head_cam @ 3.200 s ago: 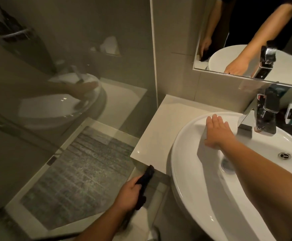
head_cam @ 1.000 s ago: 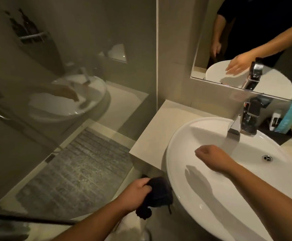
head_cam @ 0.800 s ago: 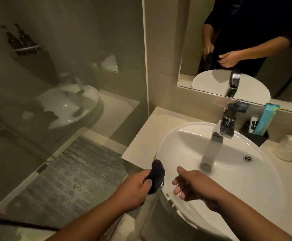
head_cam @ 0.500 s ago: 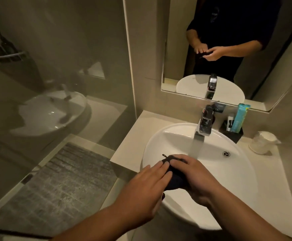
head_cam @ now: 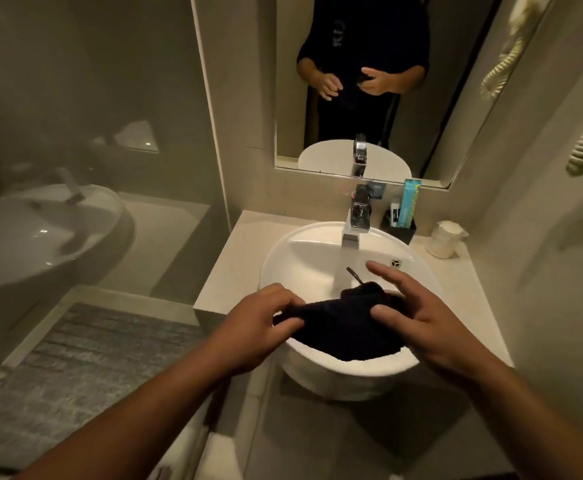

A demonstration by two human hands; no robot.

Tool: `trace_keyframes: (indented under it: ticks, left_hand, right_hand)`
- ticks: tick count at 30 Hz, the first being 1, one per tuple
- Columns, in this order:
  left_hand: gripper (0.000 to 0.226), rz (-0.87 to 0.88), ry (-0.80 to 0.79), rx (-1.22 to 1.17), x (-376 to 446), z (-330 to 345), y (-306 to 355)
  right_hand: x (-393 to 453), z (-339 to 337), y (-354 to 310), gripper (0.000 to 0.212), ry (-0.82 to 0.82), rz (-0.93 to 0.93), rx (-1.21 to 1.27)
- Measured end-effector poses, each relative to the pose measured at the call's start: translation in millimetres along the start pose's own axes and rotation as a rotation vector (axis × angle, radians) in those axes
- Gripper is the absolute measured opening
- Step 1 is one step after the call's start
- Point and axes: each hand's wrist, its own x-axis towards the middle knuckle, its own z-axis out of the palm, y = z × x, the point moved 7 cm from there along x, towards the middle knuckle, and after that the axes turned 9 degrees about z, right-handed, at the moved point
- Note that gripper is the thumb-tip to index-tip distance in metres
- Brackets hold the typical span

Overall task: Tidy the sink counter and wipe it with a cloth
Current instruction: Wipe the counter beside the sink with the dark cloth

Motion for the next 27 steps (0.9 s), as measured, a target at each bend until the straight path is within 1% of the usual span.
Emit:
trace_keyframes:
  ticks: [3, 4, 6, 8, 12, 16, 19, 22, 24, 27]
  left_hand:
    - [0.007, 0.105, -0.020, 0.120, -18.5, -5.9, 19.5]
    - [0.008, 0.133, -0.044, 0.145, -24.9, -3.7, 25.4]
    - [0.009, 0.181, -0.080, 0.172, -35.7, 4.0, 35.1]
    - [0.009, 0.204, -0.108, 0.184, -44.3, 14.4, 40.3]
    - [0.014, 0.214, -0.136, 0.163, -63.4, 39.2, 40.3]
    - [0.015, 0.223, -0.201, 0.106, -79.5, 68.4, 37.0]
    - [0.018, 0.179, -0.243, 0.057, -84.4, 86.1, 30.3]
    - [0.017, 0.092, -0.278, -0.026, -84.3, 99.0, 19.6]
    - [0.015, 0.046, -0.306, -0.059, -81.2, 105.3, 13.2]
    - [0.015, -0.026, -0.336, -0.054, -70.5, 111.5, -1.0]
  right_hand:
    - [-22.0, 8.0, 13.3, 0.049, 0.031, 0.026, -0.432]
    - [-28.5, 12.5, 18.9, 0.045, 0.018, 0.044, -0.530]
    - [-42.1, 21.0, 26.4, 0.035, 0.013, 0.062, -0.628]
    - [-58.2, 26.4, 31.7, 0.026, 0.052, 0.068, -0.657]
    - [-88.8, 28.6, 51.5, 0.015, 0.123, 0.097, -0.664]
    - [-107.7, 32.8, 83.2, 0.016, 0.116, 0.109, -0.640]
    - [-115.8, 31.5, 109.1, 0.010, 0.177, 0.134, -0.636]
    - [-116.0, 32.5, 125.3, 0.011, 0.106, 0.118, -0.577]
    - [-110.7, 30.6, 135.1, 0.014, 0.052, 0.140, -0.558]
    - [-93.6, 21.9, 145.2, 0.016, 0.046, 0.175, -0.552]
